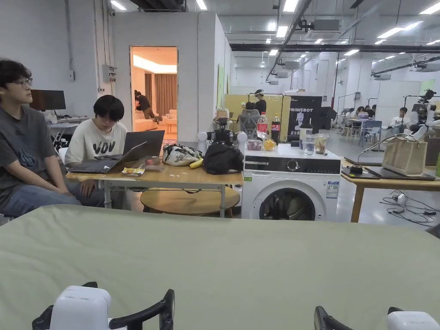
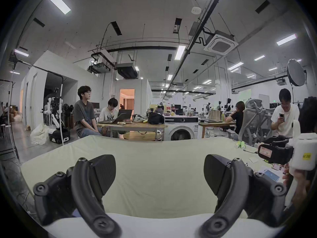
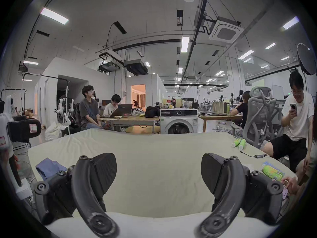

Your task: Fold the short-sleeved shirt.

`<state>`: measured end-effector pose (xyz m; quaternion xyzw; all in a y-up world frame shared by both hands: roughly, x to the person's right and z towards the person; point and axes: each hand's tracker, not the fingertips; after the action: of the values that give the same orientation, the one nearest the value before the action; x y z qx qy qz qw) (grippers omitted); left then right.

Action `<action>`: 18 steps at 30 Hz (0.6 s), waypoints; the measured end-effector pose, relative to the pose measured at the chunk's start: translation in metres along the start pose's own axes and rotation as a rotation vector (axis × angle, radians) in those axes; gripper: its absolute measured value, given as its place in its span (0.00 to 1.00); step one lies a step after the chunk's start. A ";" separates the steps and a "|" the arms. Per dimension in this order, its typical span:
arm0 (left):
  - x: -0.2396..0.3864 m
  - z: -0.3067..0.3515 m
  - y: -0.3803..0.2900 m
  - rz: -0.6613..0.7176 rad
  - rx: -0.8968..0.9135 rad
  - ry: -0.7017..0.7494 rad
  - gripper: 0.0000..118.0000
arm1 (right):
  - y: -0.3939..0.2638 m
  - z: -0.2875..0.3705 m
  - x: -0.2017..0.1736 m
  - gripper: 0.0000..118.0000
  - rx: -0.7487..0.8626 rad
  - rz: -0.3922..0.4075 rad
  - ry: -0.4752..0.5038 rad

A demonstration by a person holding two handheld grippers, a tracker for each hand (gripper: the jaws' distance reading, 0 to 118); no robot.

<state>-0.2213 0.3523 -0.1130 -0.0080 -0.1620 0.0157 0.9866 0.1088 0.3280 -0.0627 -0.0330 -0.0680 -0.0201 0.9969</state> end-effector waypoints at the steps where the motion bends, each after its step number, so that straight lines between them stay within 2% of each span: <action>1: 0.000 0.000 0.000 -0.003 0.001 0.001 0.88 | 0.000 0.000 0.000 0.86 0.001 -0.002 -0.001; 18: 0.002 -0.002 -0.001 -0.003 -0.012 -0.003 0.88 | -0.001 -0.002 0.006 0.86 -0.023 -0.029 -0.007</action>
<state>-0.2190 0.3512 -0.1143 -0.0137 -0.1633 0.0134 0.9864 0.1150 0.3267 -0.0640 -0.0438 -0.0715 -0.0352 0.9959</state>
